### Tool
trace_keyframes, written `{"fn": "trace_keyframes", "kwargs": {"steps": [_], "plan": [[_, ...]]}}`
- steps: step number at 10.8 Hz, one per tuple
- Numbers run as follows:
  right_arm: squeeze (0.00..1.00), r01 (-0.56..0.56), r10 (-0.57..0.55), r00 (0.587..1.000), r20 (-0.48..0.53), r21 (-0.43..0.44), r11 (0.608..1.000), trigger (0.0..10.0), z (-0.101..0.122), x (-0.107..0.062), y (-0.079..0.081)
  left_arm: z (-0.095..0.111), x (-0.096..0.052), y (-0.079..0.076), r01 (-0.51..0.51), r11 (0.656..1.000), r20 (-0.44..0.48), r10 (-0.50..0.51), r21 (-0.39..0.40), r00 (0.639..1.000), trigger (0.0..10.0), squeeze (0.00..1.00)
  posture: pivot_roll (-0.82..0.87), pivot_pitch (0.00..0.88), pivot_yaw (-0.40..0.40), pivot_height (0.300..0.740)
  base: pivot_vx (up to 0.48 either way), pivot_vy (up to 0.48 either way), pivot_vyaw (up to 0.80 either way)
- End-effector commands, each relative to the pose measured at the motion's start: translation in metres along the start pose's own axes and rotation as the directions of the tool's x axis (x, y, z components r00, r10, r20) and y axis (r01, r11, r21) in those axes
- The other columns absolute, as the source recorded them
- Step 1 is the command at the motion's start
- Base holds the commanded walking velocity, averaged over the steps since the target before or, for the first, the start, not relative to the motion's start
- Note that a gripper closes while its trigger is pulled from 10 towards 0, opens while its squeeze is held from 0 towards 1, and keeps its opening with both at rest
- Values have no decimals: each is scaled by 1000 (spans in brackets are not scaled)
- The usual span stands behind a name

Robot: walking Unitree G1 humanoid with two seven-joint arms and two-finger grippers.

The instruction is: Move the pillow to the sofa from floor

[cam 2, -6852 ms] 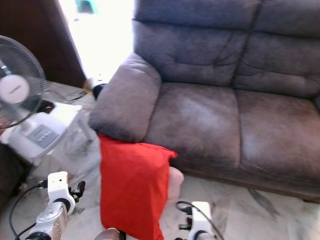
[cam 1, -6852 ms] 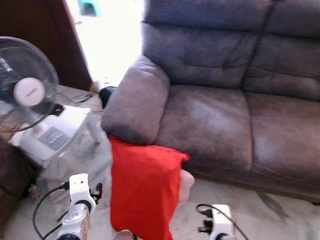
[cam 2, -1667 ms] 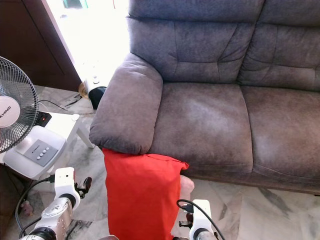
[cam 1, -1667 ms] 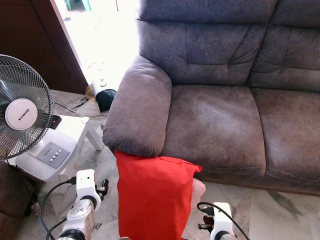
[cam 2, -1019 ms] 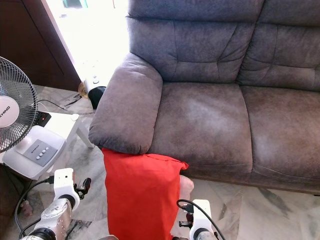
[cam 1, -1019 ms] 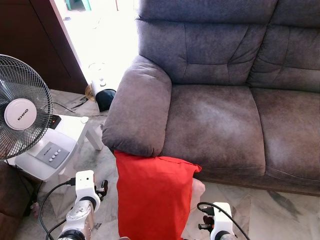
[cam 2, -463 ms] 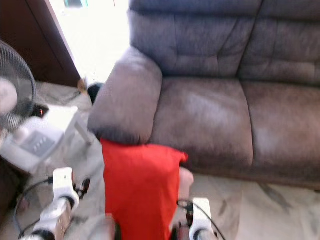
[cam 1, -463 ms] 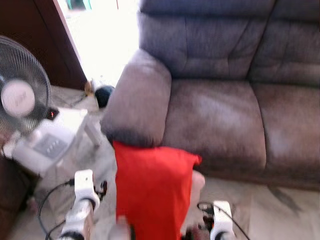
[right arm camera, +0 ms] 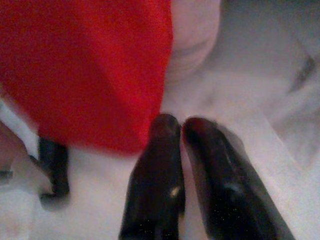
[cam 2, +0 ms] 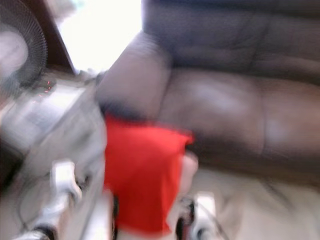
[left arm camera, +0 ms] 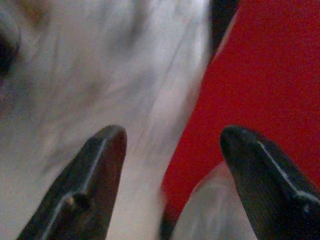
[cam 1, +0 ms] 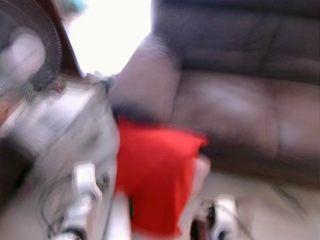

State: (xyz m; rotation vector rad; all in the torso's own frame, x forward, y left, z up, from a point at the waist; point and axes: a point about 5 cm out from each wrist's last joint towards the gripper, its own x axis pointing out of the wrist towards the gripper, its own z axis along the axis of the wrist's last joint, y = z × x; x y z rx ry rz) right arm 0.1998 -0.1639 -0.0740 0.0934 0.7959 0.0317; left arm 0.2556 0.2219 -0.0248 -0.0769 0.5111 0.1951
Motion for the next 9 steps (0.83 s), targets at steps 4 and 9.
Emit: {"fn": "trace_keyframes", "kwargs": {"steps": [4,9], "plan": [[0,14,-12,999,-30,49,999,10000,-14,-4,0,6,2,-3,5,1000,18,-5,5,1000,10000,0,144,190,12,591,0,0,0],[0,-59,22,967,255,140,988,10000,98,17,7,19,6,-2,4,1000,73,-4,12,997,10000,0,152,209,21,591,0,0,0]]}}
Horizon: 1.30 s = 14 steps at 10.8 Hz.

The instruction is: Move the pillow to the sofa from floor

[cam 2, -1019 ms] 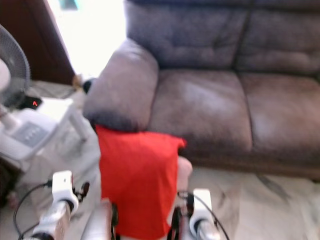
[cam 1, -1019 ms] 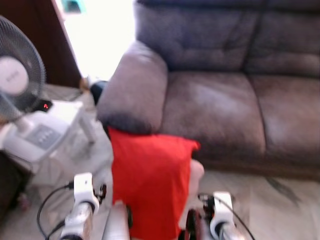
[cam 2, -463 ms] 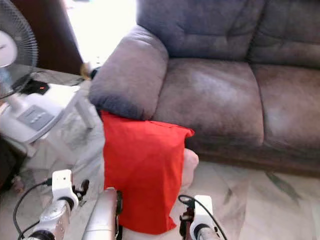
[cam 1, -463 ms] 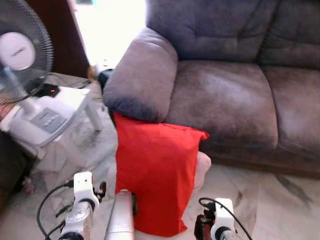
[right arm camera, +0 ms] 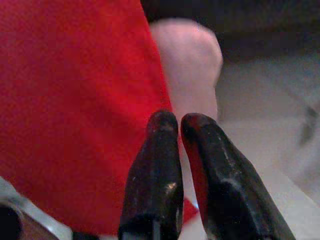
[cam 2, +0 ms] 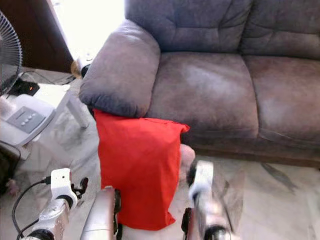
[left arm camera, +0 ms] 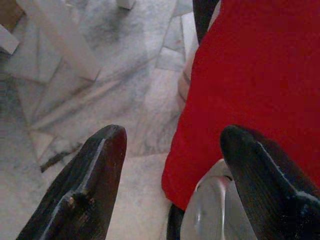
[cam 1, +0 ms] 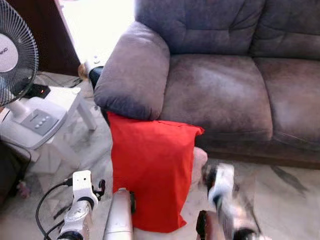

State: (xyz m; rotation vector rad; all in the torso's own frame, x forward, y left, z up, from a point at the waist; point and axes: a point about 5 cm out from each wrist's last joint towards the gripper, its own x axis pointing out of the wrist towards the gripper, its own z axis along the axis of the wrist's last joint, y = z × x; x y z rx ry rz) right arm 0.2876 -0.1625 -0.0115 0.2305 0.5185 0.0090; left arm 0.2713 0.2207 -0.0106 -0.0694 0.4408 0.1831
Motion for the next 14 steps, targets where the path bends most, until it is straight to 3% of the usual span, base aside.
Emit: {"fn": "trace_keyframes", "kwargs": {"steps": [1,3,4,6,9,10,12,13,14], "plan": [[0,-23,22,999,36,37,999,10000,19,6,4,7,2,0,3,1000,33,-3,6,999,10000,0,156,222,20,591,0,0,0],[0,-81,75,992,98,63,995,10000,61,18,17,22,5,-3,26,1000,108,-26,0,994,10000,0,168,250,12,591,0,0,0],[1000,-134,115,981,155,121,983,10000,91,23,30,36,7,-6,48,999,171,-49,11,984,10000,0,181,277,4,591,0,0,0],[1000,-186,151,970,192,183,965,10000,118,26,45,47,4,-11,70,998,250,-67,-3,966,10000,0,200,337,-9,591,0,0,0],[1000,-265,216,950,228,212,941,10000,138,26,57,68,-4,-20,111,993,363,-88,-43,928,10000,0,204,390,-21,591,0,0,0],[1000,-307,251,934,254,209,929,10000,147,25,63,86,-8,-21,125,990,426,-84,-70,901,10000,0,202,401,-25,591,0,0,0],[1000,-329,260,916,304,205,922,10000,165,24,70,147,-20,-16,160,980,579,-60,-123,813,10000,0,202,417,-30,591,0,0,0],[933,-310,244,921,303,190,932,10000,168,24,69,160,-23,-13,173,974,599,-51,-148,799,10000,0,206,429,-29,591,0,0,0],[0,-257,202,937,286,169,952,10000,169,24,65,168,-26,-10,183,971,610,-51,-157,791,10000,0,205,439,-30,591,0,0,0]]}}
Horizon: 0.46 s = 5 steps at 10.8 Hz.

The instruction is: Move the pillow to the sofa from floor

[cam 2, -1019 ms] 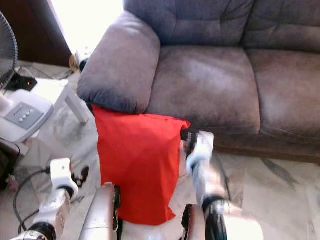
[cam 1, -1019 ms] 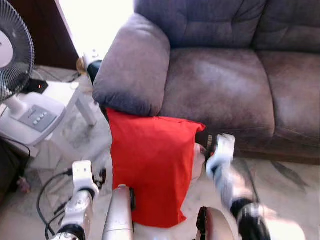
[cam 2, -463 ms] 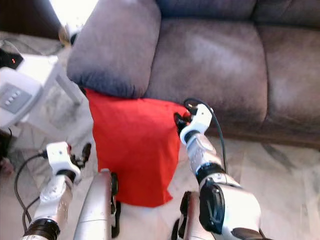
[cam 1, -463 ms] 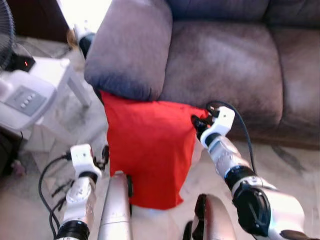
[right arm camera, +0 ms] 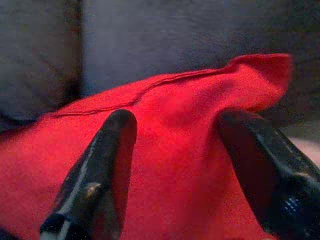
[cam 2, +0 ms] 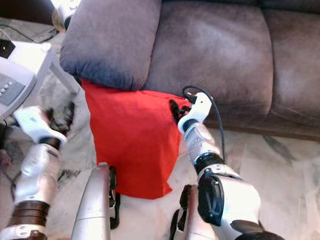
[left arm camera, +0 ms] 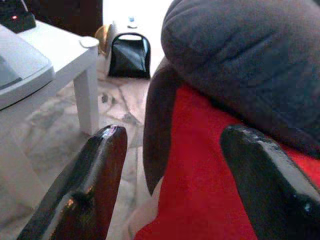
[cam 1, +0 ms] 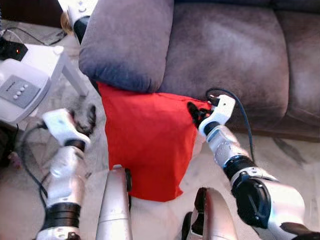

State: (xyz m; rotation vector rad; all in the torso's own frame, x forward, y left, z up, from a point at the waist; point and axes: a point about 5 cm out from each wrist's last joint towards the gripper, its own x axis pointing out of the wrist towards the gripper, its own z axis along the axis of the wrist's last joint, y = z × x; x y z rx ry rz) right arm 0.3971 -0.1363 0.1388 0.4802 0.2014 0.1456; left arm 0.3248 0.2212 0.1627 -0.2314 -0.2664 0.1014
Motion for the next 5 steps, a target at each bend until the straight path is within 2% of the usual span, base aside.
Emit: {"fn": "trace_keyframes", "kwargs": {"steps": [1,2,3,5], "plan": [[0,40,-40,999,13,1,999,10000,6,0,-4,-2,-7,8,-24,1000,-44,23,-10,999,10000,0,201,446,-32,591,0,0,0],[0,99,-98,994,39,-19,995,10000,20,1,-7,1,-10,10,-36,999,-46,35,-27,998,10000,0,189,455,-36,591,0,0,0],[0,171,-171,982,76,14,985,10000,34,1,-14,3,-11,11,-46,998,-47,44,-39,998,10000,0,188,456,-39,591,0,0,0],[0,196,-199,975,99,45,980,10000,44,0,-16,6,-9,13,-43,999,-47,41,-34,998,10000,0,188,457,-41,591,0,0,0]]}}
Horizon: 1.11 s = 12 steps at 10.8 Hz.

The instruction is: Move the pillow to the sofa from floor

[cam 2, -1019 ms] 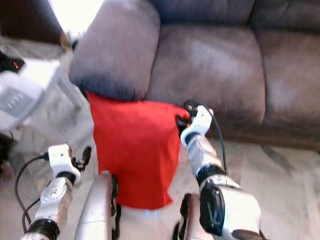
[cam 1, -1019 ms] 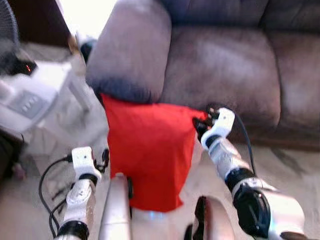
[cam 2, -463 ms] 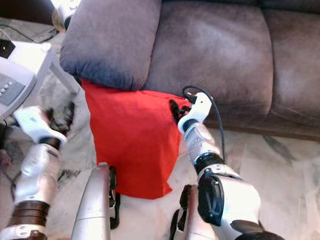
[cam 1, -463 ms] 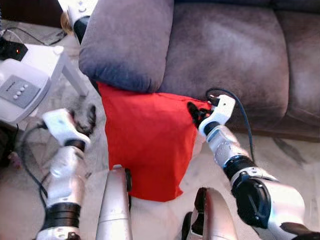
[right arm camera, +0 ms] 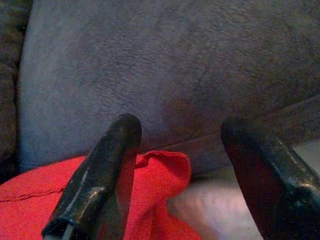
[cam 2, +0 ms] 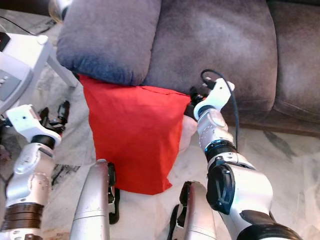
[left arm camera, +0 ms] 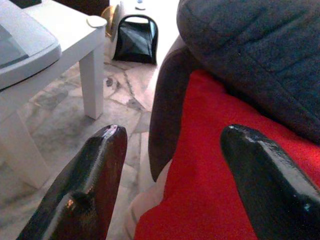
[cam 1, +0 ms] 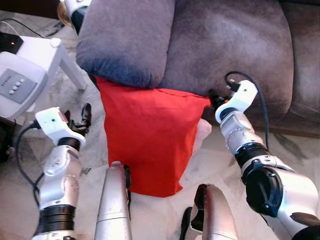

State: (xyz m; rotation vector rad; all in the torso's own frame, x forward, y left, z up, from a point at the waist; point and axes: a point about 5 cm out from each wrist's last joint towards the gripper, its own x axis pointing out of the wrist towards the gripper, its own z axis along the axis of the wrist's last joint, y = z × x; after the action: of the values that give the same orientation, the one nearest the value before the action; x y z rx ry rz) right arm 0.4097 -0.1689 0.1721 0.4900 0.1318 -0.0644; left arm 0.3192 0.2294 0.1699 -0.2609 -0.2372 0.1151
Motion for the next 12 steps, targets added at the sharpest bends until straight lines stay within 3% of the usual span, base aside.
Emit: {"fn": "trace_keyframes", "kwargs": {"steps": [1,2,5,9,11,12], "plan": [[0,11,-11,1000,-19,16,1000,10000,-3,0,-2,-3,-5,8,-23,1000,-19,23,-9,1000,10000,0,187,458,-41,591,0,0,0],[0,10,-9,999,-36,23,1000,10000,-7,-1,-1,0,-4,9,-27,1000,-22,26,-9,999,10000,0,189,462,-42,591,0,0,0],[0,31,-5,990,-140,184,982,10000,-35,-5,-1,8,-5,11,-26,1000,-23,26,-13,999,10000,0,212,473,-42,591,0,0,0],[0,20,19,985,-169,230,973,10000,-49,-8,0,17,-8,10,-21,999,-12,20,-24,1000,10000,0,242,485,-38,591,0,0,0],[0,-65,120,979,-166,305,950,10000,-58,-10,13,22,-10,9,-19,1000,-2,19,-10,1000,10000,0,263,492,-36,591,0,0,0],[0,-115,175,968,-179,303,946,10000,-64,-12,19,24,-11,8,-19,1000,1,19,-8,1000,10000,0,266,494,-36,591,0,0,0]]}}
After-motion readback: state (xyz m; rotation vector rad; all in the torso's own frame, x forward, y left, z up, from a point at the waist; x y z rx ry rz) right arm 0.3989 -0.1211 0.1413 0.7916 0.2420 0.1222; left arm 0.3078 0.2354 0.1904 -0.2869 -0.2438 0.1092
